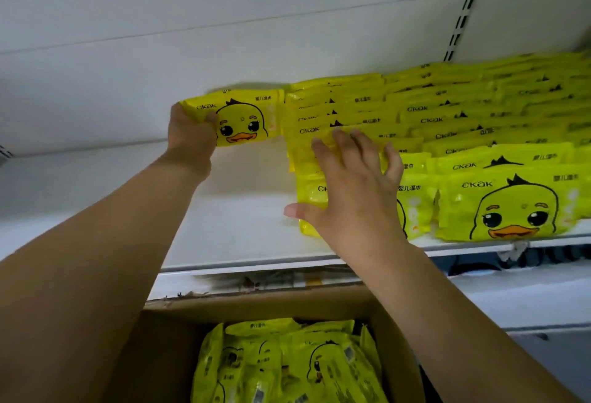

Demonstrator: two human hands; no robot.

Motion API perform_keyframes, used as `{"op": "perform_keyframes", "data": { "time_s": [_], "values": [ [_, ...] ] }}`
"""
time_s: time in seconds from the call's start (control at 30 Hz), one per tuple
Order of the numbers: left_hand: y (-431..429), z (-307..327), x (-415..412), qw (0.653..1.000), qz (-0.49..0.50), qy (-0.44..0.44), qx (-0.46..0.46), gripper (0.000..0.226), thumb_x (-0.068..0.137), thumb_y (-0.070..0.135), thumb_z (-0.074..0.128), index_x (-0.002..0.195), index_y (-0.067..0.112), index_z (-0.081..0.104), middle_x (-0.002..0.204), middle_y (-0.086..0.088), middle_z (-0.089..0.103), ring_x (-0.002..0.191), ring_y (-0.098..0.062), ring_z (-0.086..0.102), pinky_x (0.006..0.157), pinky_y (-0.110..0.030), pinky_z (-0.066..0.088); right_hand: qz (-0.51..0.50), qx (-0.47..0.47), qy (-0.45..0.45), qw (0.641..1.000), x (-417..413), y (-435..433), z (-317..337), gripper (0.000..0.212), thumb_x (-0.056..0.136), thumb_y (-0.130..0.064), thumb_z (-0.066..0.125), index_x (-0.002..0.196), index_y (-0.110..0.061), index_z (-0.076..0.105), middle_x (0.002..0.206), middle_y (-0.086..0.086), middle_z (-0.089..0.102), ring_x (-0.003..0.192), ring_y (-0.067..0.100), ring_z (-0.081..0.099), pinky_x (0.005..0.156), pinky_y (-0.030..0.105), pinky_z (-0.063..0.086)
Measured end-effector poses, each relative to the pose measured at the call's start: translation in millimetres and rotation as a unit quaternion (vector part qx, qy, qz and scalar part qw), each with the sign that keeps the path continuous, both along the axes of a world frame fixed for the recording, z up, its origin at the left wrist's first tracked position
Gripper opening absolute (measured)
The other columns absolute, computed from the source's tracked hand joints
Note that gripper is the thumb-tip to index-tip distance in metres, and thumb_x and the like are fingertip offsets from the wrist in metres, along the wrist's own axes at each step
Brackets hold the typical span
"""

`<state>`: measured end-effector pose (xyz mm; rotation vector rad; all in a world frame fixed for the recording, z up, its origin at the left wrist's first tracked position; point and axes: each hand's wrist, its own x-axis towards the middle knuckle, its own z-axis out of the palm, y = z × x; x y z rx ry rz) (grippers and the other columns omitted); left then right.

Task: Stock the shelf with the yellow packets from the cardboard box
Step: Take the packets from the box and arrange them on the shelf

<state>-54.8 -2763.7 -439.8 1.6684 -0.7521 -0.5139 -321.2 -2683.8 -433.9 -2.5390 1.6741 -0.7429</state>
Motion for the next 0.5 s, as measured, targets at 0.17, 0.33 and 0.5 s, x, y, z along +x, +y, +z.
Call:
{"op": "perform_keyframes", "data": {
  "time_s": [0.17,0.33,0.5],
  "values": [
    [-22.8,-15.1,2.2,0.999,0.001,-0.045,0.031,0.036,0.102,0.017,0.055,0.137,0.016,0.049,0.118,0.001,0.058,0.102,-0.017,0.056,0.064,-0.015,0.046,-0.018,-0.025,-0.006,0.999,4.2,-3.5,-7.3,0.094,0.063,-0.076,0.072,0.140,-0.027,0.051,0.152,0.005,0.044,0.146,0.027,0.030,0.114,0.055,0.012],
    [-25.0,-23.1,8.1,0.989,0.065,-0.121,0.063,0.049,0.087,0.047,0.071,0.128,0.024,0.056,0.118,0.000,0.064,0.117,-0.024,0.056,0.081,-0.035,0.053,-0.013,-0.048,-0.012,0.999,1.2,-5.4,-13.0,0.094,0.062,-0.078,0.071,0.139,-0.026,0.053,0.149,0.005,0.048,0.143,0.028,0.034,0.113,0.053,0.013],
    [-17.6,-27.2,1.6,0.995,0.076,-0.056,0.039,0.058,0.081,0.046,0.083,0.125,0.021,0.055,0.121,-0.003,0.063,0.109,-0.020,0.061,0.061,-0.022,0.043,0.011,-0.060,-0.041,0.997,-3.2,-5.9,-16.8,0.095,0.062,-0.078,0.070,0.139,-0.025,0.053,0.149,0.002,0.049,0.143,0.027,0.035,0.114,0.054,0.015]
  ]
}}
